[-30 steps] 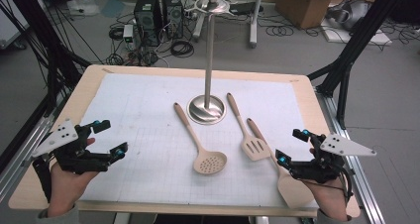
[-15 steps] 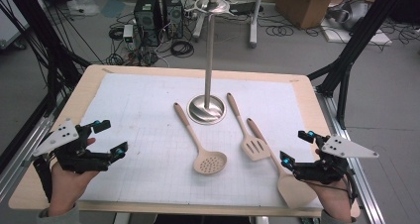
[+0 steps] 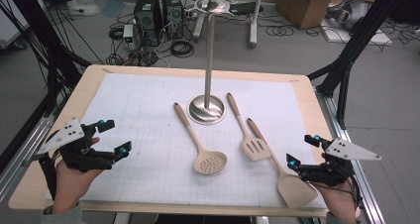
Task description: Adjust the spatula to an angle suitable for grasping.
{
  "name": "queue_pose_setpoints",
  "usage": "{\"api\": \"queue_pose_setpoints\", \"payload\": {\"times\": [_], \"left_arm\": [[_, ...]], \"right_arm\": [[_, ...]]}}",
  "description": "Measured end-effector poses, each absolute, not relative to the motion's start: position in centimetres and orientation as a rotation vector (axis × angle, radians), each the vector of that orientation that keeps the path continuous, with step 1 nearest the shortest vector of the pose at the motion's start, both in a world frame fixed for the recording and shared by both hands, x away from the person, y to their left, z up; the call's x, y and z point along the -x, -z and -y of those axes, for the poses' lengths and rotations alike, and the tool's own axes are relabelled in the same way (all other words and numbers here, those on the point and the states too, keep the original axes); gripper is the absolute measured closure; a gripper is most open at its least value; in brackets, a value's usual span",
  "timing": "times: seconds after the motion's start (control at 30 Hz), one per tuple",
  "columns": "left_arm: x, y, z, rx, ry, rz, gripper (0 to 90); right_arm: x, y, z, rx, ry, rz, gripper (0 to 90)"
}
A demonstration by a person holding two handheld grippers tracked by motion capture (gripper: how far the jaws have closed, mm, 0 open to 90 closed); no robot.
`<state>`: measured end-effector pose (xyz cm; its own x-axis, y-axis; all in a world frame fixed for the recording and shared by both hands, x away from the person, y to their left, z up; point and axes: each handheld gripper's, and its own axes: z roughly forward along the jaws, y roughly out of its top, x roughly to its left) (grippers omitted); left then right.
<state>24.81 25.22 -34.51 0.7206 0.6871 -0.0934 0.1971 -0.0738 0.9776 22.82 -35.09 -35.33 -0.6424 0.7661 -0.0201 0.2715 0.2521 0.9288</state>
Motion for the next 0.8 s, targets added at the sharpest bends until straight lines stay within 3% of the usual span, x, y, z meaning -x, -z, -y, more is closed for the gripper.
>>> {"api": "queue_pose_setpoints", "payload": {"times": [0.8], "left_arm": [[-25.2, 34.9, -25.2, -1.633, -0.454, -0.74, 6.0]], "right_arm": [[-24.1, 38.3, 34.9, -1.001, -1.31, -2.129, 11.1]]}}
